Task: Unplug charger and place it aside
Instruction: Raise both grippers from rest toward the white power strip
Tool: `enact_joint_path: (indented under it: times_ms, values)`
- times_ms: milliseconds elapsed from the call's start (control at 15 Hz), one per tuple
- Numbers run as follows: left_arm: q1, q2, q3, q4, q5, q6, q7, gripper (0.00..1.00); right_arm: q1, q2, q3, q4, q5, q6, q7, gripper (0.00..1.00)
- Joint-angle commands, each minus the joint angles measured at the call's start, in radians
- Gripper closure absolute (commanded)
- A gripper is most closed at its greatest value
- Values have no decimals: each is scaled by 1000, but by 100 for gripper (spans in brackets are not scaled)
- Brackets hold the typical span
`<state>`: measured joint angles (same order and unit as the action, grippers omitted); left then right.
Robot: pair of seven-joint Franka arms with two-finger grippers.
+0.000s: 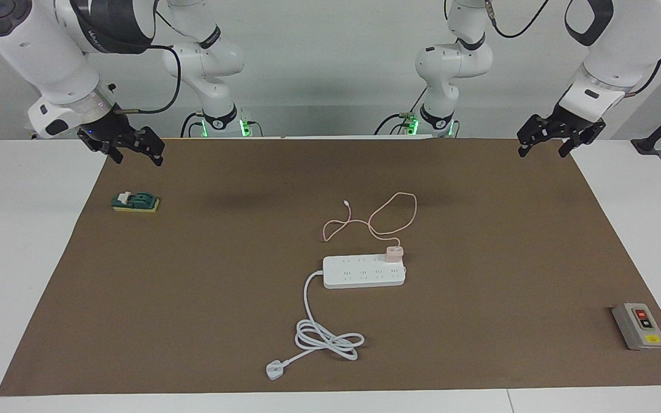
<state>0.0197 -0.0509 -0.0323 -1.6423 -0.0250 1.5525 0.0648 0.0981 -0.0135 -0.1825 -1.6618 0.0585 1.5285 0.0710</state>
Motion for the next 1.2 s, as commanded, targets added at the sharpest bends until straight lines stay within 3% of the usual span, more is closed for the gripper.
enact_joint_path:
  times_ms: [0, 800, 867, 1133]
  values:
    - [-1, -30, 5, -34, -7, 0, 20, 0, -8, -6, 9, 5, -14, 22, -27, 0]
    - [-6, -49, 5, -73, -9, 9, -40, 0, 20, -32, 26, -9, 3, 22, -37, 0]
    - [-7, -49, 3, -79, -7, 11, -93, 0, 23, -32, 26, -10, 4, 24, -7, 0]
    - [-75, -63, 2, -131, -7, 137, -444, 0, 89, -36, 51, -50, 71, 70, 473, 0]
